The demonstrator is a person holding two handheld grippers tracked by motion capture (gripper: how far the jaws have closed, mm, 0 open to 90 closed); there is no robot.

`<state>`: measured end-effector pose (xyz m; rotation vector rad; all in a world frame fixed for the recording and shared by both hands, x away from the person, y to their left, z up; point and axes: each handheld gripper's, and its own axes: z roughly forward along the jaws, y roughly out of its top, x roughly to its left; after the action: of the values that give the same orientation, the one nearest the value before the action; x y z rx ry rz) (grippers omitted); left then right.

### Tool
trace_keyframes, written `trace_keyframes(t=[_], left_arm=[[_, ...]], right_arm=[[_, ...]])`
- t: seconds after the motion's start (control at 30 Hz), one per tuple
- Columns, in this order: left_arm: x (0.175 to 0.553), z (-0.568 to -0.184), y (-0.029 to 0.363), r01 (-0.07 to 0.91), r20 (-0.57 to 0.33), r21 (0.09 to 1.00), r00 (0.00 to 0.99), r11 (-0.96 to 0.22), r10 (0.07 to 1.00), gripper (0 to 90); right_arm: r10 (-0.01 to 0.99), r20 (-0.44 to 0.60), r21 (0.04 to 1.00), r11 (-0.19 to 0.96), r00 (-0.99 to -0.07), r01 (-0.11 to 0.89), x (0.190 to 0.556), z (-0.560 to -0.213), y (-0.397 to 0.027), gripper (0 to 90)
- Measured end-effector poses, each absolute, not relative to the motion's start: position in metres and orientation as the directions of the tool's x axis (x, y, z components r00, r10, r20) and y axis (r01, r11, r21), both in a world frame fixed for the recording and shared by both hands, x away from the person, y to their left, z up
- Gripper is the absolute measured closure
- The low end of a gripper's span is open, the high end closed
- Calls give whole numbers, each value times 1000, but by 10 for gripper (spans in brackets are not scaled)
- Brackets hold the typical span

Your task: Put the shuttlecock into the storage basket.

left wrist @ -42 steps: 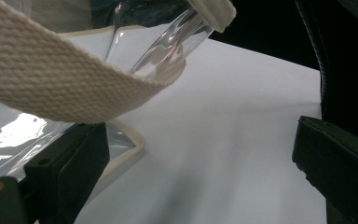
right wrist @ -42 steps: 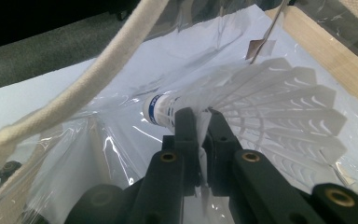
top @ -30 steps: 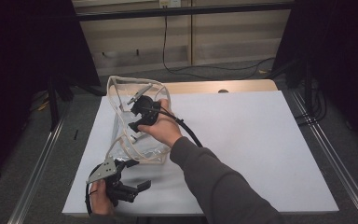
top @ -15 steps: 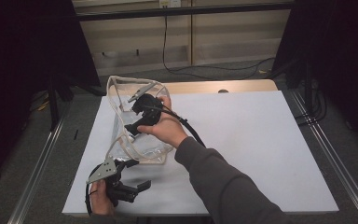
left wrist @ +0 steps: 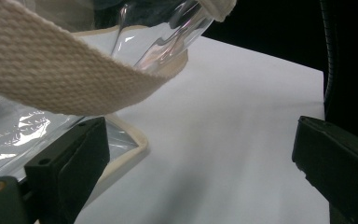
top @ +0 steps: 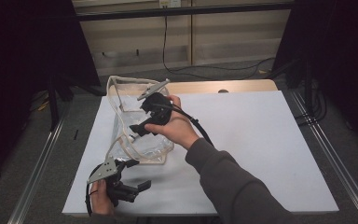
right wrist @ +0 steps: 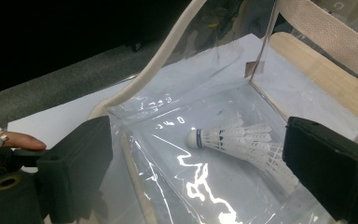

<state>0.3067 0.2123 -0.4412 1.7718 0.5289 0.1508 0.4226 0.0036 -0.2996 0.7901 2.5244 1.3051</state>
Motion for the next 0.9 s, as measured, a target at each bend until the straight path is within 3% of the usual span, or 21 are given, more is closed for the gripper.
trace_keyframes(t=[0.9], left_arm=[[306,-441,212,271,-174,946,886,-177,430,39]], right_arm=[[470,160,829,413,-868,376,405,-298,-31,37]])
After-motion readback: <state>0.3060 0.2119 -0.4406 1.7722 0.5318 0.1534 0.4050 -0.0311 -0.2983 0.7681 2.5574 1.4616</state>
